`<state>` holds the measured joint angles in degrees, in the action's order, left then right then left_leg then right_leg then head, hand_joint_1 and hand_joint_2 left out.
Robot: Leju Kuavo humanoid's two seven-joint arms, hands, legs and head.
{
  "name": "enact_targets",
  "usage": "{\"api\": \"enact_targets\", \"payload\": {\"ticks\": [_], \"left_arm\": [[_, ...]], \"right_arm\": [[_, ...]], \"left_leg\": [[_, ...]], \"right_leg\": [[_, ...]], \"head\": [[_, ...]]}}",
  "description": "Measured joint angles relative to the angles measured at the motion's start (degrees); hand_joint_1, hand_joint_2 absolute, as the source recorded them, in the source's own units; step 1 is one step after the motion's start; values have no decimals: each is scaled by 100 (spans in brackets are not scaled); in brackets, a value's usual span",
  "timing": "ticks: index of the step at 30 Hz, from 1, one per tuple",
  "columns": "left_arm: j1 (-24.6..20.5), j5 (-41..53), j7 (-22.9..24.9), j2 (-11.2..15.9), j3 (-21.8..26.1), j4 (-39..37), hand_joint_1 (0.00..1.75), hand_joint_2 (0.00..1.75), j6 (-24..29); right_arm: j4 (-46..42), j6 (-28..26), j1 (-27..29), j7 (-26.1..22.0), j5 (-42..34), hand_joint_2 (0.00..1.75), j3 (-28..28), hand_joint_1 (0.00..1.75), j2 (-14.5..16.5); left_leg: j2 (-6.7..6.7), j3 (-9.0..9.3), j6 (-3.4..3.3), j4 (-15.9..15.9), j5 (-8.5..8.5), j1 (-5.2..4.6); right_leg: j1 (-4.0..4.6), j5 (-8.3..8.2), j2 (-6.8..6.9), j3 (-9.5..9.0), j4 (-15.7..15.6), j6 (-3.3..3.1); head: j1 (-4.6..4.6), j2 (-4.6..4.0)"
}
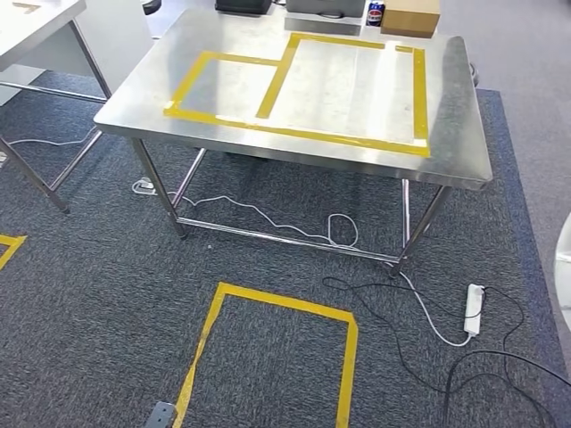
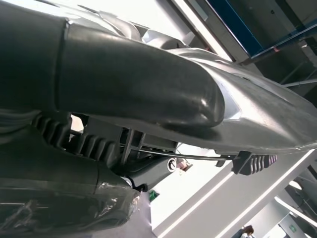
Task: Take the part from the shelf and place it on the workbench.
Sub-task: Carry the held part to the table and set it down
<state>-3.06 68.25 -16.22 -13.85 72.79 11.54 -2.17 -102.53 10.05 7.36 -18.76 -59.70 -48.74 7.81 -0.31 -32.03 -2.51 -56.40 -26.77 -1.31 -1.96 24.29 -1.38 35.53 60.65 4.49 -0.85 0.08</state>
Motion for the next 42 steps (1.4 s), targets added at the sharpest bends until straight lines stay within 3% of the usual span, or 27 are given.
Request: {"api": "enact_targets", "payload": {"ticks": [3,5,6,7,9,11,13,15,17,18,19,21,22,23,26,27,29,30,32,33,34,35,37,38,39,40,42], "left_arm": [[12,1,-35,-18,11,0,0,175,-21],[22,1,-55,-21,18,0,0,175,-36],[28,1,-60,-25,21,0,0,175,-39],[35,1,-63,-32,25,0,0,175,-40],[48,1,-65,-37,32,0,0,175,-50],[48,1,-75,-33,35,0,0,175,-67],[27,0,-89,-39,36,0,0,175,-80],[-4,0,-95,-55,36,0,0,175,-96],[-15,1,-96,-65,36,0,0,175,-122],[-5,2,-96,-67,36,0,0,175,-133],[13,2,-96,-68,37,0,0,175,-139],[48,3,-96,-68,38,0,0,175,-143],[62,3,-96,-65,38,0,0,175,-143],[77,3,-96,-61,39,0,0,175,-143],[127,3,-91,-45,46,0,0,175,-143],[133,3,-88,-44,49,0,0,175,-143],[118,4,-83,-54,52,-1,0,175,-143],[98,4,-87,-60,52,-2,0,175,-143],[70,1,-109,-69,52,-2,0,175,-148],[63,-1,-126,-71,53,-2,0,175,-157],[66,-2,-144,-72,53,-2,0,175,-166],[69,-1,-158,-72,54,-2,0,175,-174],[85,5,-176,-68,54,-2,0,175,-182],[94,15,-180,-61,54,-2,0,175,-202],[104,34,-182,-45,54,-2,0,175,-246],[125,56,-180,-19,53,-2,0,175,-315],[162,102,-178,66,51,-2,0,175,-476]], "right_arm": [[7,20,-8,-2,-10,0,0,175,-1],[21,24,-1,-5,-18,0,-9,175,-1],[27,24,2,-7,-20,0,-18,175,-1],[30,24,6,-7,-21,0,-27,175,-1],[42,25,15,-7,-22,0,-42,175,-1],[62,30,22,-5,-26,0,-48,175,0],[66,36,15,-7,-31,0,-68,175,-6],[58,38,18,-9,-29,0,-97,175,-17],[55,39,22,-7,-24,0,-109,175,-22],[55,39,19,-4,-21,0,-110,175,-23],[55,39,17,-3,-19,0,-111,175,-23],[59,37,22,-1,-17,0,-113,175,-22],[60,36,24,0,-17,0,-114,175,-22],[61,36,26,1,-17,0,-114,175,-21],[66,35,22,4,-16,0,-116,175,-13],[61,35,21,5,-15,0,-118,175,-11],[44,34,22,8,-10,0,-121,175,-13],[36,34,20,7,-8,0,-123,175,-18],[32,43,2,22,-6,0,-121,175,-24],[33,49,4,33,-14,0,-122,175,-25],[35,58,14,45,-25,0,-128,175,-22],[35,66,29,57,-36,0,-140,175,-21],[36,78,48,86,-48,0,-178,175,-13],[37,87,59,105,-46,0,-198,175,-5],[40,97,74,122,-43,0,-215,175,5],[43,103,92,137,-32,0,-229,175,20],[43,78,129,140,35,0,-265,175,56]], "left_leg": [[31,129,-28,7,-87,1],[48,218,-7,5,-158,4],[53,278,12,3,-200,11],[58,350,40,1,-250,22],[65,506,125,-14,-375,37],[72,609,209,6,-504,39],[71,650,277,-20,-508,64],[60,429,351,-473,-253,96],[52,-151,407,-1273,-66,105],[52,-465,425,-1592,-160,107],[52,-746,433,-1781,-392,108],[52,-1124,426,-1776,-910,100],[51,-1216,408,-1607,-988,87],[50,-1253,377,-1329,-796,65],[27,-1207,238,-191,724,-21],[11,-1164,214,51,984,-33],[-10,-1032,215,195,893,-25],[-15,-939,211,228,838,-10],[-18,-702,166,245,781,-3],[-19,-551,126,249,745,-8],[-17,-408,89,244,659,-25],[-15,-257,58,243,532,-42],[-30,88,24,246,248,-66],[-42,293,16,247,88,-79],[-52,504,10,249,-80,-90],[-59,686,11,249,-237,-98],[-74,961,38,171,-537,-108]], "right_leg": [[24,425,63,521,971,-28],[23,532,74,833,1433,-14],[16,457,84,844,1370,-2],[1,311,99,752,1106,13],[-32,-36,163,454,373,55],[-13,-125,192,272,6,-14],[30,-6,146,198,-7,-160],[36,91,107,76,-29,-257],[34,221,85,-107,-74,-323],[32,298,71,-217,-102,-339],[31,385,50,-347,-134,-348],[22,581,2,-667,-206,-342],[14,686,-18,-837,-249,-334],[6,791,-33,-1012,-302,-323],[5,1077,-90,-1477,-556,-267],[17,1110,-112,-1644,-640,-243],[47,1016,-126,-1834,-680,-201],[51,895,-119,-1843,-545,-180],[56,709,-31,-1570,65,-166],[66,727,20,-1312,476,-166],[86,858,63,-1021,852,-172],[107,1105,79,-724,1100,-179],[140,1656,81,-201,1188,-188],[146,1745,81,16,1052,-198],[146,1576,81,206,826,-212],[145,1048,87,362,514,-229],[179,-169,108,571,24,-283]], "head": [[-13,-2],[-16,-2],[-18,-2],[-19,-2],[-27,-2],[-17,-2],[0,-2],[6,-2],[16,-2],[21,-2],[25,-2],[28,-2],[29,-2],[33,-2],[87,-2],[103,-2],[112,-2],[115,0],[78,-1],[63,-1],[45,-2],[43,-1],[39,-2],[35,-2],[32,-2],[28,-2],[37,-5]]}}
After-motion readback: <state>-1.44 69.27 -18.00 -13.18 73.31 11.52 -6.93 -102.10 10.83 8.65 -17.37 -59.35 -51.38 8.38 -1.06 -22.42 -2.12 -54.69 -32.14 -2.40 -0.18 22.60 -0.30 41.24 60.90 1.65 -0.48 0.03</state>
